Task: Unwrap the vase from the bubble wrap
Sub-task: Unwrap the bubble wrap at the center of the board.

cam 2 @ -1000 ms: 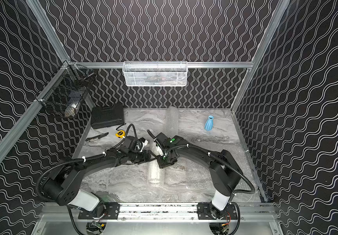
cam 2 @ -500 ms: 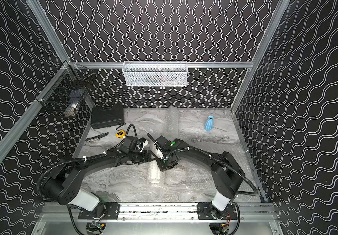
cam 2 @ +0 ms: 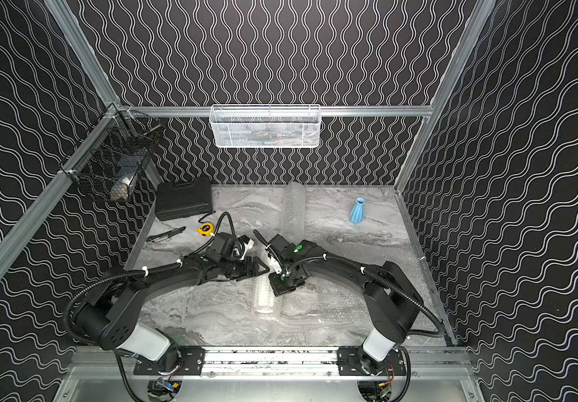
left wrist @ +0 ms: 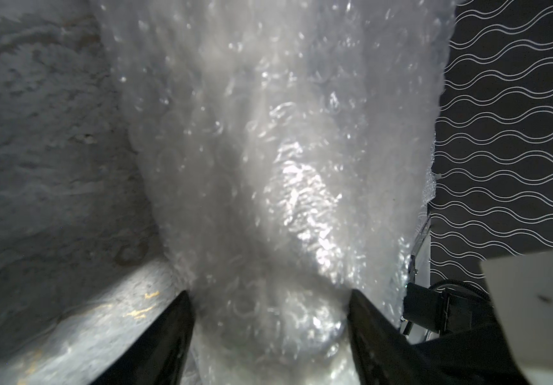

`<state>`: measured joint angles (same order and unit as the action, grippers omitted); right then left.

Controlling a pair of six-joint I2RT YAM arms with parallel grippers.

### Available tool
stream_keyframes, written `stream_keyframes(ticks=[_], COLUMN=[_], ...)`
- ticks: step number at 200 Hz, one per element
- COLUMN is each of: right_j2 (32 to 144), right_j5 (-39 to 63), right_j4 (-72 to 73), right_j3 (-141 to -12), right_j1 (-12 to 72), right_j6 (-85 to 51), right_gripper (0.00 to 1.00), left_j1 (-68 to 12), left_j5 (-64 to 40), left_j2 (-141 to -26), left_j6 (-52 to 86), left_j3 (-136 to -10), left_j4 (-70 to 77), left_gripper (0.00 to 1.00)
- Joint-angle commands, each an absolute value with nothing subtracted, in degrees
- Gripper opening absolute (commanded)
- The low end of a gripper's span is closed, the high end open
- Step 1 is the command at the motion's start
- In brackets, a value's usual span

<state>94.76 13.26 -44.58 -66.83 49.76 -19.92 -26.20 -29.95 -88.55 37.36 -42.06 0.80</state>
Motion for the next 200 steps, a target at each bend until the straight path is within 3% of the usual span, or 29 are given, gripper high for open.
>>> stream_keyframes(ticks=[1, 60, 117, 159, 200], right_j2=[93.8, 92.9, 93.5, 93.7, 95.1], right_j5=[13.2, 11.1, 8.7, 12.2, 18.0], right_j4=[-49.5, -48.7, -43.4, -37.2, -29.6], right_j3=[-66.0, -65.3, -63.2, -60.7, -58.1], right_j1=[49.9, 49.8, 46.1, 39.8, 35.2], right_j6=[-19.9, -21.5, -27.2, -27.7, -27.8], right_gripper=[0.04, 0.07, 0.23, 0.31, 0.47], left_j1=[-26.2, -26.2, -26.2, -26.2, -26.2], left_j5=[-24.7, -25.5, -26.5, -26.6, -27.0], left_j2=[-88.9, -88.8, -88.3, -88.1, -88.0], left_j6=[35.9, 35.6, 35.2, 35.2, 35.1], left_j3=[-41.9, -42.3, -42.3, -42.3, -42.4], left_j4=[-5.8, -6.0, -6.2, -6.3, -6.5], left_gripper=[0.73, 0.73, 0.73, 0.73, 0.73])
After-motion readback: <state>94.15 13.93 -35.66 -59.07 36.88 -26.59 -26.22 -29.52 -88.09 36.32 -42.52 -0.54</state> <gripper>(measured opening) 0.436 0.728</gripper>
